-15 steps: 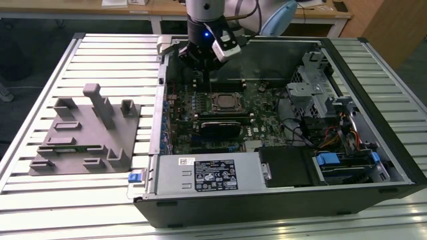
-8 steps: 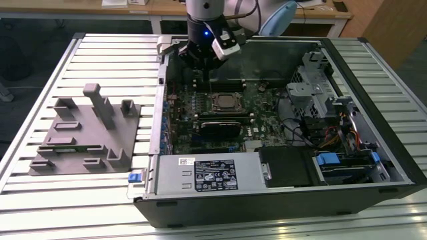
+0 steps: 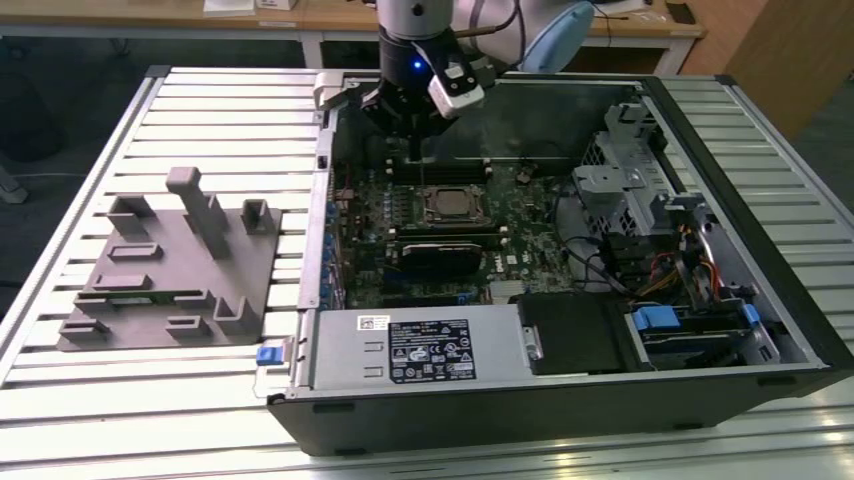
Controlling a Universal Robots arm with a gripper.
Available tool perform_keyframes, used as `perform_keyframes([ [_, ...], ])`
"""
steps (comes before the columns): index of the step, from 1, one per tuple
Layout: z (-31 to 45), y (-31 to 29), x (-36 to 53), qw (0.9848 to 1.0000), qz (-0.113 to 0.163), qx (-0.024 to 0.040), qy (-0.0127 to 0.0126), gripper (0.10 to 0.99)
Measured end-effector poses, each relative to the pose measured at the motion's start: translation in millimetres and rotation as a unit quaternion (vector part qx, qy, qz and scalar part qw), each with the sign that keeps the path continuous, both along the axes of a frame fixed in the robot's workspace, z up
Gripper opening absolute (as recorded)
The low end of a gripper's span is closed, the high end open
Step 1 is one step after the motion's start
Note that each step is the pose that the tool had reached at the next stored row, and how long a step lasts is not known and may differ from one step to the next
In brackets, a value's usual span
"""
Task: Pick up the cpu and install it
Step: 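Install the first cpu locking lever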
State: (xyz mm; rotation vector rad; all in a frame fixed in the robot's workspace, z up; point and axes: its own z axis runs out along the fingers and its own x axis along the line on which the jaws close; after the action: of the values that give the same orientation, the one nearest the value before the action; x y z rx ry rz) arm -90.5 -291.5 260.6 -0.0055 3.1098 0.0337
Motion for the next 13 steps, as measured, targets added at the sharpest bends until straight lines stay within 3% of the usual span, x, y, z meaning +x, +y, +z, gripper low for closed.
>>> perform_keyframes([
  [8, -0.4, 0.4, 17.8, 1.0, 0.0, 0.0, 0.0007, 0.106],
  [11, -0.8, 0.3, 19.7, 1.0, 0.0, 0.0, 0.0007, 0.106],
  [13, -1.3, 0.3, 20.0, 1.0, 0.0, 0.0048, 0.0009, 0.106],
])
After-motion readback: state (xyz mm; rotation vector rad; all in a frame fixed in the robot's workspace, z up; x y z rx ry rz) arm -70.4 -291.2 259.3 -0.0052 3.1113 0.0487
